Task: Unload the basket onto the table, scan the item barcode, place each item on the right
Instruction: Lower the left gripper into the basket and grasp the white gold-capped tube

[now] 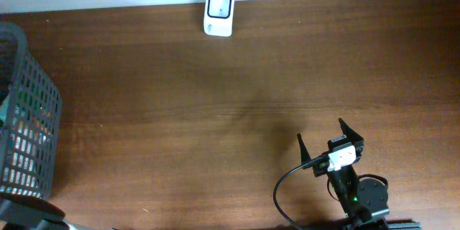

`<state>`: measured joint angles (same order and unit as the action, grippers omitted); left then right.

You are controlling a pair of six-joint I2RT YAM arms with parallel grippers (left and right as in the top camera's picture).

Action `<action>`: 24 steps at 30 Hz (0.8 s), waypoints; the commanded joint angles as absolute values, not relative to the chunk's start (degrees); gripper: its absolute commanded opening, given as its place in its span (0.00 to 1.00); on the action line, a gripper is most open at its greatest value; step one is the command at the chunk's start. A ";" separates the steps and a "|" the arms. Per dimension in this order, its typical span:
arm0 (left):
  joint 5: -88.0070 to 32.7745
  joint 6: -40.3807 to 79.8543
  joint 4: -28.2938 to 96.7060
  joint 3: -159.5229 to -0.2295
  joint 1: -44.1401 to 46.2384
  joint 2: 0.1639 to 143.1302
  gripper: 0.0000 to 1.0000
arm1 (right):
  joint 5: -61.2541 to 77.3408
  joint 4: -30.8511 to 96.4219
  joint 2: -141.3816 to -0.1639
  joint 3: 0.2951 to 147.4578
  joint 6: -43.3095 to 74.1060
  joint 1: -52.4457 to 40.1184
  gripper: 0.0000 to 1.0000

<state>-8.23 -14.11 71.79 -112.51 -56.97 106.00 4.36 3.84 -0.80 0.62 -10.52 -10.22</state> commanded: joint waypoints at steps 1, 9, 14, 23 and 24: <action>-9.74 -20.03 71.81 -109.84 -57.12 108.90 0.98 | 4.27 4.10 -0.36 0.32 -10.48 -10.59 0.98; -10.00 -22.22 64.84 -100.68 -57.10 109.40 0.95 | 4.27 4.10 -0.36 0.32 -10.48 -10.59 0.98; -12.27 -24.38 61.34 -97.21 -57.01 109.40 0.96 | 4.27 4.10 -0.36 0.32 -10.48 -10.59 0.98; -12.88 -29.54 57.49 -92.64 -54.85 109.78 0.96 | 4.25 4.10 -0.36 0.32 -10.48 -10.59 0.98; -12.86 -30.44 57.19 -92.16 -54.46 109.91 0.96 | 4.27 4.10 -0.36 0.32 -10.48 -10.59 0.98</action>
<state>-11.64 -26.59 57.89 -94.13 -55.81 108.99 4.36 3.84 -0.80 0.62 -10.52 -10.22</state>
